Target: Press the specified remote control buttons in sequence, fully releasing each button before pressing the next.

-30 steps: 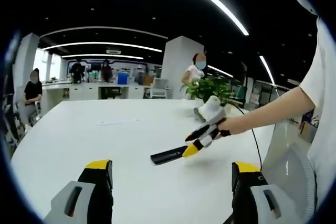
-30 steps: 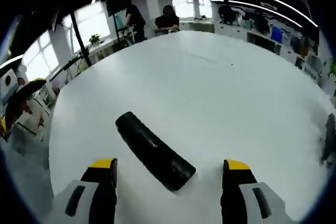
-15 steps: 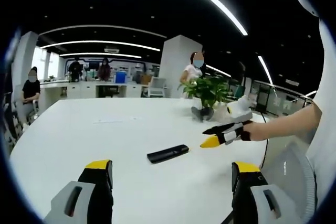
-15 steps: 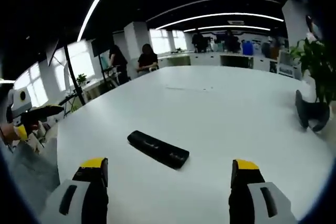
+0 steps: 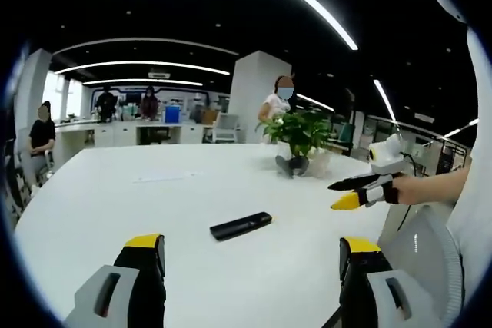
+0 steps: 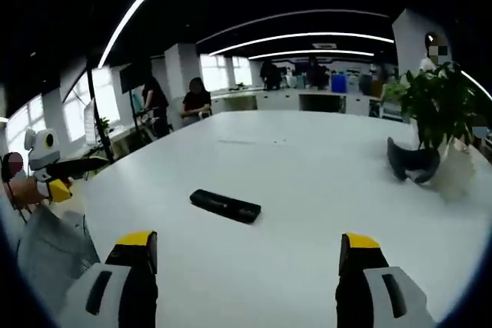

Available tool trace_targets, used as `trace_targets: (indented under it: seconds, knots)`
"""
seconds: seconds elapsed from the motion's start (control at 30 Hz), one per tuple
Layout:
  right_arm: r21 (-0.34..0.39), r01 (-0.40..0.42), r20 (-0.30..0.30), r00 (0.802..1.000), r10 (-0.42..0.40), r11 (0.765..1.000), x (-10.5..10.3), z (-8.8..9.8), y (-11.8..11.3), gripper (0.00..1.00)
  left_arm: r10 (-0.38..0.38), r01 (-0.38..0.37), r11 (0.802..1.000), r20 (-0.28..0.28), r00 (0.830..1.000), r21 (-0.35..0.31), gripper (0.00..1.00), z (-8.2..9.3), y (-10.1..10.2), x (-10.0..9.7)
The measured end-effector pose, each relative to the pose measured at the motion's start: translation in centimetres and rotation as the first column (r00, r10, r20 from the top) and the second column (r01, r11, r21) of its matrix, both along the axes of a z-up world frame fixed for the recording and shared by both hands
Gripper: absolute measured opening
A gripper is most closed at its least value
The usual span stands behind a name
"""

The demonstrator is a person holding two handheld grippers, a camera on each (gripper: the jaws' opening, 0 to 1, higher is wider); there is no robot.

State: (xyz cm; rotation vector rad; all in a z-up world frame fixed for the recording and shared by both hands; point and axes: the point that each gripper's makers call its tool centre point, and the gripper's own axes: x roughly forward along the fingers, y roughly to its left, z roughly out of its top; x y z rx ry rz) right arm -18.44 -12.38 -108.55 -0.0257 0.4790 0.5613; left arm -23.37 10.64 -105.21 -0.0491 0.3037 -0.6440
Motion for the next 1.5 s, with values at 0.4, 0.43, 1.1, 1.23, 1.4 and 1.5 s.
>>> trace_targets:
  seconds: [0.4,0.43,1.1,1.23,1.4,1.5]
  knots:
    - [-0.060,0.037,0.047,0.998,-0.034,0.998,-2.5,2.3,-1.8,0.98,-0.001,0.001,1.000,0.003,1.000,-0.006,0.98,0.2,-0.2,-0.5]
    - [-0.058,0.042,0.045,0.998,-0.039,0.997,-2.7,2.4,-1.9,0.98,0.001,-0.001,1.000,0.003,1.000,-0.005,0.98,0.2,-0.2,-0.5]
    - [-0.024,0.116,0.049,0.992,-0.115,0.993,-4.3,3.6,-3.9,0.98,-0.006,0.006,1.000,0.003,1.000,-0.003,0.97,0.4,-0.8,-1.1]
    - [-0.021,0.118,0.047,0.992,-0.116,0.993,-4.3,3.5,-3.8,0.97,-0.006,0.006,1.000,0.000,1.000,-0.002,0.97,0.3,-0.8,-1.3]
    - [-0.010,0.127,0.043,0.991,-0.127,0.992,-4.6,3.3,-3.8,0.97,0.001,-0.001,1.000,0.005,1.000,-0.007,0.97,0.5,-0.7,-1.4]
    - [-0.004,0.131,0.040,0.991,-0.131,0.991,-4.7,3.2,-4.0,0.97,0.003,-0.003,1.000,0.003,1.000,0.000,0.97,0.4,-0.6,-1.4]
